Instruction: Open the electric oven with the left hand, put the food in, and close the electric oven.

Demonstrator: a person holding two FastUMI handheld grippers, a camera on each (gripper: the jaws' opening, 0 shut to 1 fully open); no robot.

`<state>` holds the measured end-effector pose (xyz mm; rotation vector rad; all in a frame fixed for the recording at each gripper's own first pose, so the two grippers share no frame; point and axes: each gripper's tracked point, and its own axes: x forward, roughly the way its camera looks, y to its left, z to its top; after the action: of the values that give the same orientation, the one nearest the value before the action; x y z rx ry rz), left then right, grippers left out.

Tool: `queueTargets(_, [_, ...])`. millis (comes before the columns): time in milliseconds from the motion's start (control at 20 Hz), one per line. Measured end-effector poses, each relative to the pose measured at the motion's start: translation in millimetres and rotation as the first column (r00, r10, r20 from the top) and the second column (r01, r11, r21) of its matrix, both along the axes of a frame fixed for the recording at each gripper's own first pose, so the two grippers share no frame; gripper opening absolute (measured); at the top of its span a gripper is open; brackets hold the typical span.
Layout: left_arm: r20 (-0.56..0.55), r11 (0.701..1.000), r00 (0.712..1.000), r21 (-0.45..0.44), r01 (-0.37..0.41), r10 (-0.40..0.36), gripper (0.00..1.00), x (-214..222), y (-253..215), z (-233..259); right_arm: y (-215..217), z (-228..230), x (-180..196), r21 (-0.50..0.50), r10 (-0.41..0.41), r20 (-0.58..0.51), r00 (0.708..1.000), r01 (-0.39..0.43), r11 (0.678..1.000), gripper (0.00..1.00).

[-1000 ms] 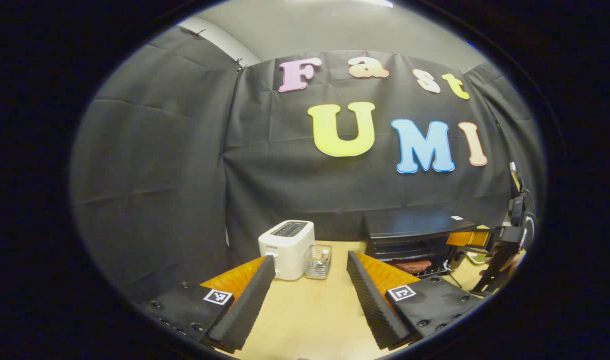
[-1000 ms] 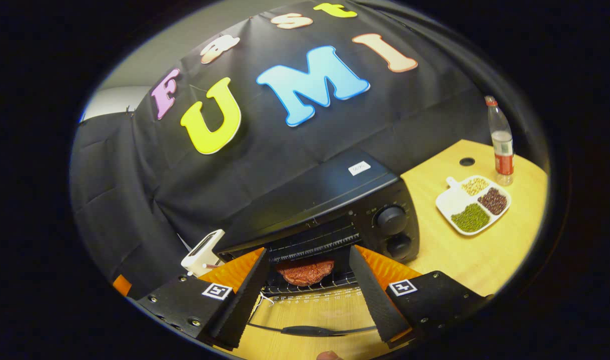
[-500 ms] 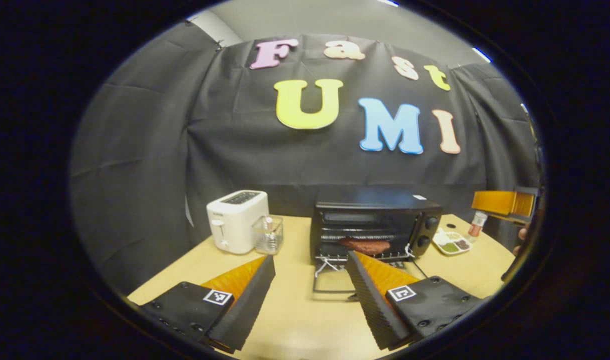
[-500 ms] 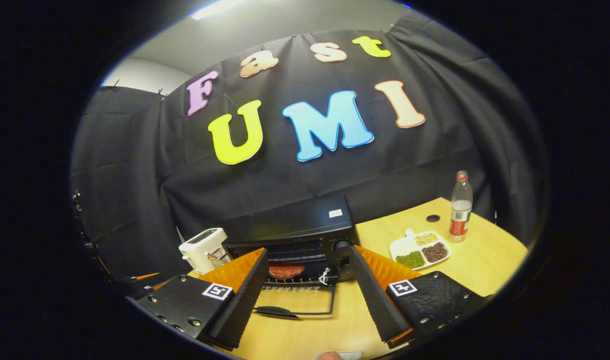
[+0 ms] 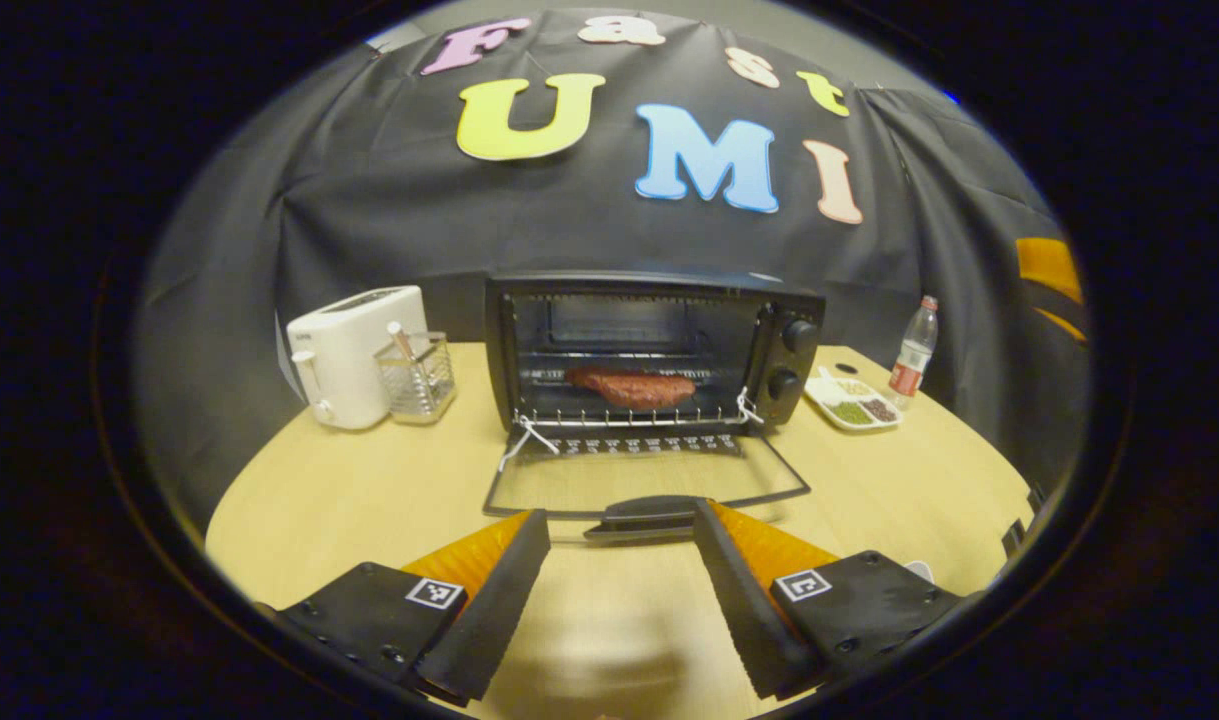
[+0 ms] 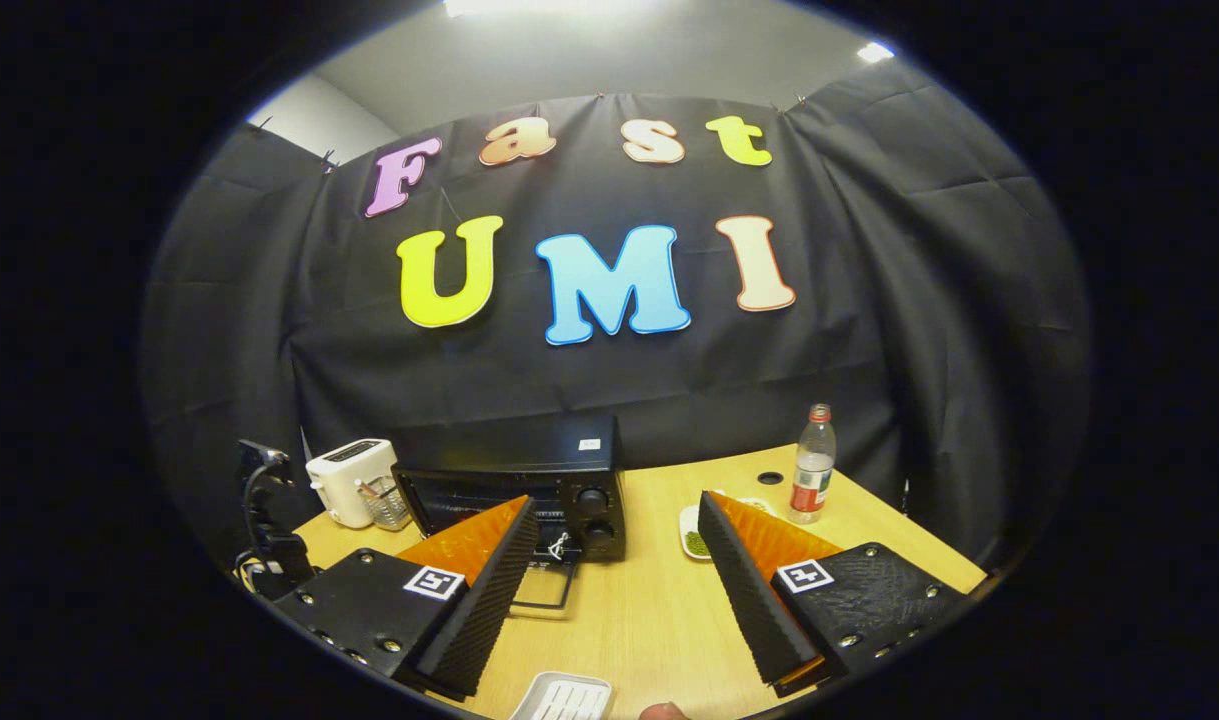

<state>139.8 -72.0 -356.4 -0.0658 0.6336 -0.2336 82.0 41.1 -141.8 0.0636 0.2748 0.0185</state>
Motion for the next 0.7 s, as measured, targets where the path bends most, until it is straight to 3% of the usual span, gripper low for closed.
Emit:
queueTargets(50, [-0.028, 1.0, 1.0, -0.003, 0.003, -0.003, 0.91, -0.6, -6.3, -11.7, -6.6, -0.5, -2.8, -0.006, -0.017, -0.003, 1.0, 0.017, 1.0, 0.98])
queueTargets(150, [-0.086, 1.0, 0.996, 0.012, 0.007, -0.006, 1.0, -1.5, -14.8, -34.6, -22.0, -5.6, -10.6, -0.011, -0.057, -0.022, 0.998, 0.057, 0.998, 0.98])
queueTargets(250, [-0.127, 1.0, 0.992, 0.022, 0.01, -0.007, 1.0, -2.2, -22.6, -52.4, -33.7, -7.2, -16.1, -0.006, -0.092, -0.034, 0.995, 0.092, 0.996, 0.98])
queueTargets(350, [-0.162, 1.0, 0.987, 0.02, 0.005, -0.002, 0.91, -1.4, -29.3, -65.4, -43.7, -7.4, -21.2, -0.011, -0.122, -0.038, 0.992, 0.121, 0.993, 0.98])
queueTargets(450, [-0.19, 1.0, 0.982, 0.031, -0.003, 0.009, 1.0, -2.7, -31.9, -74.3, -53.6, -8.1, -25.2, -0.022, -0.145, -0.041, 0.989, 0.144, 0.989, 0.98])
queueTargets(700, [-0.171, 0.993, 0.985, 0.118, 0.016, 0.005, 1.0, 15.0, -35.5, -78.9, -63.1, -9.3, -27.0, -0.017, -0.171, -0.055, 0.984, 0.171, 0.985, 0.98])
